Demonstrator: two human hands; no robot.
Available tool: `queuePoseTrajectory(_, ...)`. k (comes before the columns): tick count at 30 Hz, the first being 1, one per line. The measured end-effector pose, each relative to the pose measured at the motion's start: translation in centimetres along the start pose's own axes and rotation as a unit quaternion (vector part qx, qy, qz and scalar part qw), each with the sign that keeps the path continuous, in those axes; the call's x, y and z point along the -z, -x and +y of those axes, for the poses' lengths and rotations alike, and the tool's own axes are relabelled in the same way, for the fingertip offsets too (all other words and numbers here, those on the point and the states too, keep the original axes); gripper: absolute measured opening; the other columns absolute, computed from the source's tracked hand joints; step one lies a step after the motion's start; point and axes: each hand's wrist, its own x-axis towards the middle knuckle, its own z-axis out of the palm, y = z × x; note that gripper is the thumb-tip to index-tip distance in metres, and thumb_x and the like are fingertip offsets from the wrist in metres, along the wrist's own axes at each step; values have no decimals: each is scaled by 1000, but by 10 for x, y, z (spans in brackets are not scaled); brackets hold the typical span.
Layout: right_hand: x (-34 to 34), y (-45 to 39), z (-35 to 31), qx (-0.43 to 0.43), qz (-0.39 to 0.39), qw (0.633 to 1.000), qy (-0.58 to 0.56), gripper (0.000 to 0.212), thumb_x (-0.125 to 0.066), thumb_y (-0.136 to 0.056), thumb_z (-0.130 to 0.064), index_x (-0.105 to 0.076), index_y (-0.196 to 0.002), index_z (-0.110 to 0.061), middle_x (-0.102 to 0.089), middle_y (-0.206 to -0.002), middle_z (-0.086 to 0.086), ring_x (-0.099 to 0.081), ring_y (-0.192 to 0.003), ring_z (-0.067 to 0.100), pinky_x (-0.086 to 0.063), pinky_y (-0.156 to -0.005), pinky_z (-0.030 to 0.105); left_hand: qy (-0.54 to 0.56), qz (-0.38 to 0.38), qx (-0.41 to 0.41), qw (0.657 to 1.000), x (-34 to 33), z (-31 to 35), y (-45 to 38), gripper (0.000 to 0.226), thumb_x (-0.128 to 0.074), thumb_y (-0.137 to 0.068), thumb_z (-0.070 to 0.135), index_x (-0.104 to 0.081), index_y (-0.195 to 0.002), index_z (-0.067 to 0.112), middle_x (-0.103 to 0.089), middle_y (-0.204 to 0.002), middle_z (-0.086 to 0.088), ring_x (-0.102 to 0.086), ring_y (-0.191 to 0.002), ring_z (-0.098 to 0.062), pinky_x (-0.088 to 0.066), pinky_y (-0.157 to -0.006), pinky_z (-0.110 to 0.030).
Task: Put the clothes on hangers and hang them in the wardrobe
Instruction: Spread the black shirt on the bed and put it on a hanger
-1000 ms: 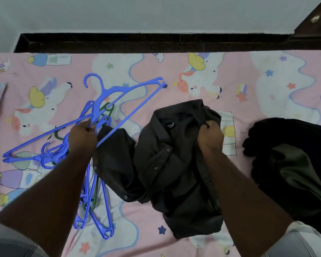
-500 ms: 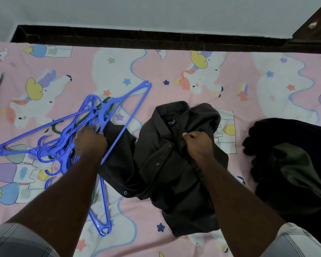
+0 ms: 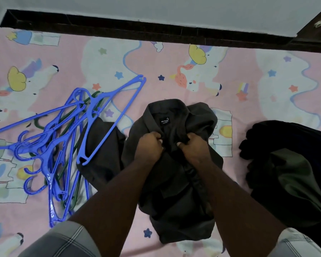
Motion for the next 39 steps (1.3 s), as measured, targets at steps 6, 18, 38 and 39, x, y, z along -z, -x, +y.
queuePoseTrajectory(6, 10, -18, -14, 42, 81, 994, -60, 54, -78, -79, -42, -56, -120, -16, -56, -119, 6, -55, -104, 23, -46, -88, 36, -2, 10, 39, 999, -21, -5, -11, 26, -68, -91, 19, -67, -116, 12, -70, -115, -10, -64, -109, -27, -50, -95, -38)
queuePoseTrajectory(18, 16, -45, 4, -43, -3, 960, -278, 22, -75, -88, -26, -58, -82, -14, -64, -65, 2, -59, -52, 18, -61, -69, 46, -50, 23, 74, 996, -33, 2, -19, 9, -61, -89, 33, -60, -96, 28, -63, -105, -2, -62, -96, -28, -44, -77, -33)
queuePoseTrajectory(38, 11, -9, 16, 6, -48, 972, -229, 11, -63, -95, -10, -60, -85, -12, -68, -84, 13, -72, -74, 29, -58, -74, 43, -39, -121, 53, 990, 4, -14, 17, 17, -68, -93, 16, -75, -108, 18, -72, -114, 5, -64, -110, -13, -39, -90, -16)
queuePoseTrajectory(39, 13, -6, 17, 0, -46, 969, -243, 15, -65, -95, -10, -57, -83, -16, -68, -84, 12, -72, -73, 28, -58, -73, 42, -26, -94, 53, 994, 5, -12, 19, 13, -69, -92, 15, -75, -102, 19, -73, -108, 5, -65, -105, -12, -39, -86, -16)
